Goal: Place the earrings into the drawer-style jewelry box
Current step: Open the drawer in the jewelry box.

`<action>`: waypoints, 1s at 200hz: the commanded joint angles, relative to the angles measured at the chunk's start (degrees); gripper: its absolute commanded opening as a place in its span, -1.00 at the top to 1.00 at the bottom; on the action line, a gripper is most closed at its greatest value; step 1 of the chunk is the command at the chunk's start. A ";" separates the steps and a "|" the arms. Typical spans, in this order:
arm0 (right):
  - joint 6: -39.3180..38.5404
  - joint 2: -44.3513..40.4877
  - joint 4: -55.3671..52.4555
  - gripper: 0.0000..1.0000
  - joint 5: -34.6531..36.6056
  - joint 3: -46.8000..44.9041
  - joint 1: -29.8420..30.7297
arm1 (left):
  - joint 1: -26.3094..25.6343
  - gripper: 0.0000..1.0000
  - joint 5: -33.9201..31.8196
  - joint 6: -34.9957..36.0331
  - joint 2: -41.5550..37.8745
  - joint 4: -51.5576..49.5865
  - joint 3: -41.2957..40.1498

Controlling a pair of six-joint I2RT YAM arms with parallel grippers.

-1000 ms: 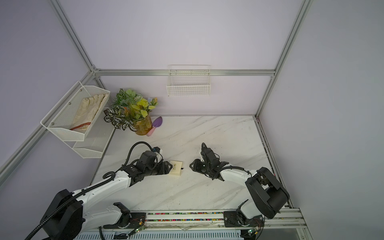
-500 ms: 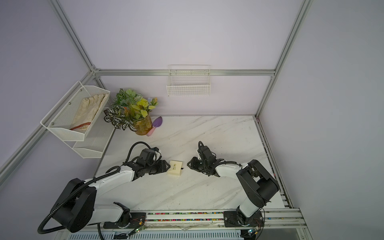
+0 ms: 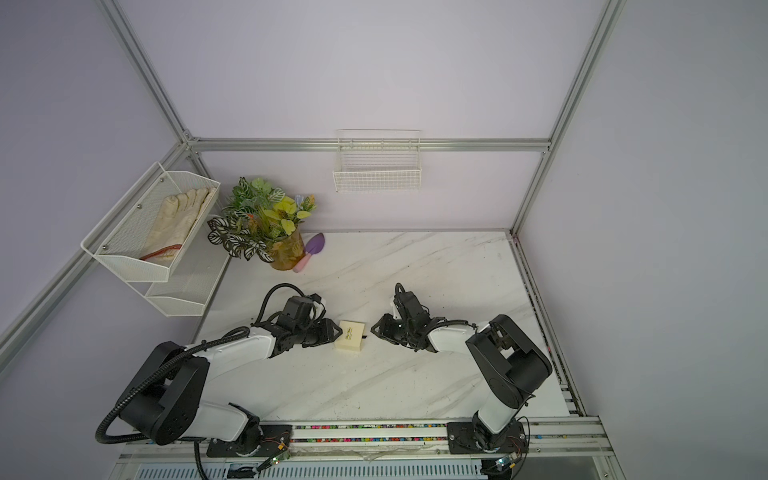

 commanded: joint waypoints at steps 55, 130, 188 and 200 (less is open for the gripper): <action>3.43 3.53 5.73 0.40 -2.89 1.13 1.12 | 0.40 0.35 -0.31 -0.03 1.94 0.66 -1.18; 4.11 6.42 7.97 0.46 -4.40 2.01 1.64 | 0.36 0.39 -0.29 -0.24 2.18 0.96 -1.76; 4.85 7.83 9.12 0.54 -5.01 2.66 1.82 | 0.43 0.41 -0.08 -0.06 2.67 1.03 -1.64; 4.88 7.94 9.20 0.56 -5.10 2.67 1.83 | 0.41 0.42 -0.08 -0.01 2.67 1.02 -1.69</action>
